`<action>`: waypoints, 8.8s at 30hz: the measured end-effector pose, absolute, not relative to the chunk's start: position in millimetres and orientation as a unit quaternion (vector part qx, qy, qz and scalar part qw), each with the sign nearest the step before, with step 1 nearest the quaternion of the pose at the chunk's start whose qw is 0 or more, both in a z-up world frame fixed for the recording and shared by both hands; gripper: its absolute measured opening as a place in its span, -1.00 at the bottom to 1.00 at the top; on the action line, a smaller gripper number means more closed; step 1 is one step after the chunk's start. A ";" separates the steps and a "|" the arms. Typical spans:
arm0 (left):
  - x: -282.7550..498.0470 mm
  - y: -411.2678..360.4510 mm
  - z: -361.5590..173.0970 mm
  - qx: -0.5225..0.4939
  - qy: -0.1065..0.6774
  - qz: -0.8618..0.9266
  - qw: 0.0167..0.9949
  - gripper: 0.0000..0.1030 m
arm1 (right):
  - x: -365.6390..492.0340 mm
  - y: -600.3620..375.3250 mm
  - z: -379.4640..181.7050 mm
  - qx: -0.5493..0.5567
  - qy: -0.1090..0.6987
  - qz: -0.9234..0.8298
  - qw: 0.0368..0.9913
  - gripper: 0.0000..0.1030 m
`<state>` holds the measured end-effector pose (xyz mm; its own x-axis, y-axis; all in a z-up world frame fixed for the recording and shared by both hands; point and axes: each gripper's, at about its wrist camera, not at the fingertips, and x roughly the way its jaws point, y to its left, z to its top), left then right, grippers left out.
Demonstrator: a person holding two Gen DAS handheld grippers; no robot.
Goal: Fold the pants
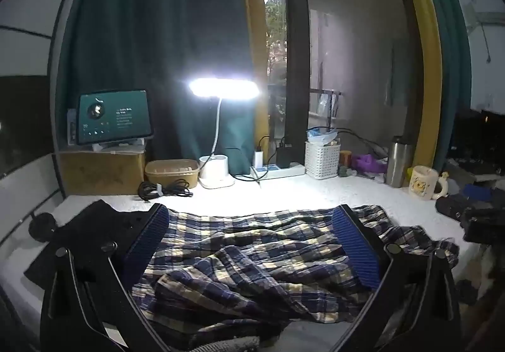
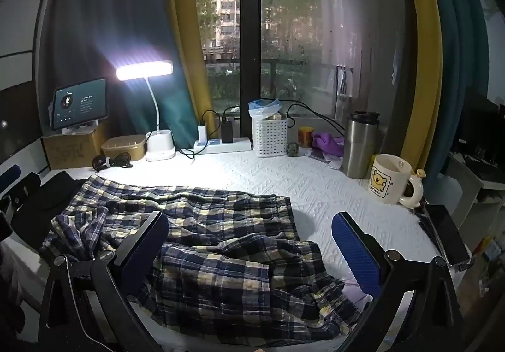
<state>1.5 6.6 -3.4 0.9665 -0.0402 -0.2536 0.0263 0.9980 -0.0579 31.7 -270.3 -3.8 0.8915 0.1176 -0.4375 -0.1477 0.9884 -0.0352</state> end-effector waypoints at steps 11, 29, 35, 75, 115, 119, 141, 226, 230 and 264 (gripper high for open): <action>4.3 4.6 -6.7 -0.035 0.129 -0.017 0.991 0.98 | 32.6 -267.5 -8.4 -0.037 0.220 0.073 0.972 1.00; 4.9 -0.2 -7.5 -0.035 0.126 -0.020 0.991 0.98 | 34.3 -269.5 -9.1 -0.035 0.221 0.073 0.972 1.00; 5.7 1.6 -6.9 -0.036 0.126 -0.019 0.991 0.98 | 35.0 -268.3 -9.3 -0.034 0.222 0.075 0.972 1.00; 1.2 4.7 -4.7 -0.036 0.123 -0.019 0.992 0.98 | 36.6 -263.1 -12.5 -0.041 0.224 0.079 0.971 1.00; 204.0 119.5 -58.8 -0.007 0.369 0.071 0.927 0.98 | 255.9 -302.1 -27.4 -0.027 0.357 0.100 0.928 1.00; 223.4 129.2 -73.9 0.003 0.399 0.075 0.914 0.98 | 284.8 -301.3 -50.4 -0.020 0.402 0.126 0.907 1.00; 242.0 134.0 -103.5 0.044 0.441 0.063 0.894 -0.74 | 299.9 -300.5 -115.2 -0.025 0.472 0.160 0.867 -0.49; 154.6 -7.8 -62.1 0.011 0.356 -0.106 0.928 0.23 | 194.3 -374.7 -53.1 -0.026 0.336 0.098 0.936 0.43; 149.9 -22.2 -65.6 0.030 0.362 -0.133 0.922 0.27 | 172.1 -376.6 -66.0 -0.025 0.339 0.095 0.936 0.43; 172.0 8.9 -88.9 0.065 0.424 -0.148 0.891 0.45 | 132.3 -370.1 -84.2 -0.033 0.364 0.075 0.928 0.60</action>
<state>172.0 8.9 -88.9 0.5971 -0.2080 -0.7747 0.3184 0.9479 -0.0091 132.3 -370.1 -84.2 0.7236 0.1160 -0.6804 -0.1640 0.9864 -0.0063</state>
